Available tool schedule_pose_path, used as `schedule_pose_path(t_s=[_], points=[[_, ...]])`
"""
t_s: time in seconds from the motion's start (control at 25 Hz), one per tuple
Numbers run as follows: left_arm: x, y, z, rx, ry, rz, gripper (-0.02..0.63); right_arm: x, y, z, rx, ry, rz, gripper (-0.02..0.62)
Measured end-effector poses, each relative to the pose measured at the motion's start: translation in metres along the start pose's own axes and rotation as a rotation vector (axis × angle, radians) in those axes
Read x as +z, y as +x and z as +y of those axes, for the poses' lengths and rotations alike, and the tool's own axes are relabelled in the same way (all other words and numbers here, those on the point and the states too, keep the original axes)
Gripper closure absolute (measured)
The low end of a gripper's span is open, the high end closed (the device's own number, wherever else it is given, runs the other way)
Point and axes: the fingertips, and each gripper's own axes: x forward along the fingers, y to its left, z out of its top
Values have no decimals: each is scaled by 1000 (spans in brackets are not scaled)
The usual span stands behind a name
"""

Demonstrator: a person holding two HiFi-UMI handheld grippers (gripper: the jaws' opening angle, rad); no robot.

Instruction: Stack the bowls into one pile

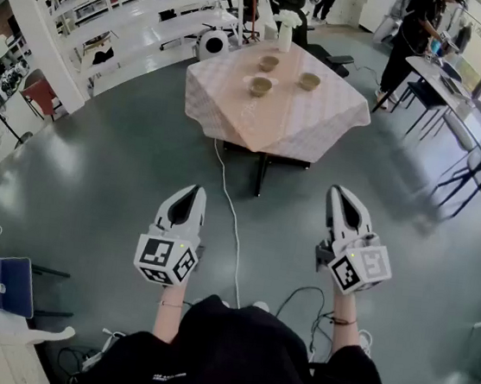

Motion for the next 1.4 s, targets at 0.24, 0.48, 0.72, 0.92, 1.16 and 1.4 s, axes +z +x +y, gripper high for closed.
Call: schedule_pose_path(t_s=[0.24,0.48,0.72,0.92,1.16,1.4], points=[[-5,10,-7,1,-5,8,609,-3,0,-14,-4,5,1,603],[-12,26,-23,0,-9,16,609,-6,-3,-41,-10,31,-3,603],[-19,39,-39,27,-9,17,609,-9,-4,-65,3,45,1,603],[-27,49,-49,43,-15,37,609,-14,1,-82,13,60,9,603],[-30,80,-48,55,-17,49,609,-19,23,-104,20,85,12,603],[-45,129,-34,44,-34,63,609,-40,60,-132,18,95,39,603]])
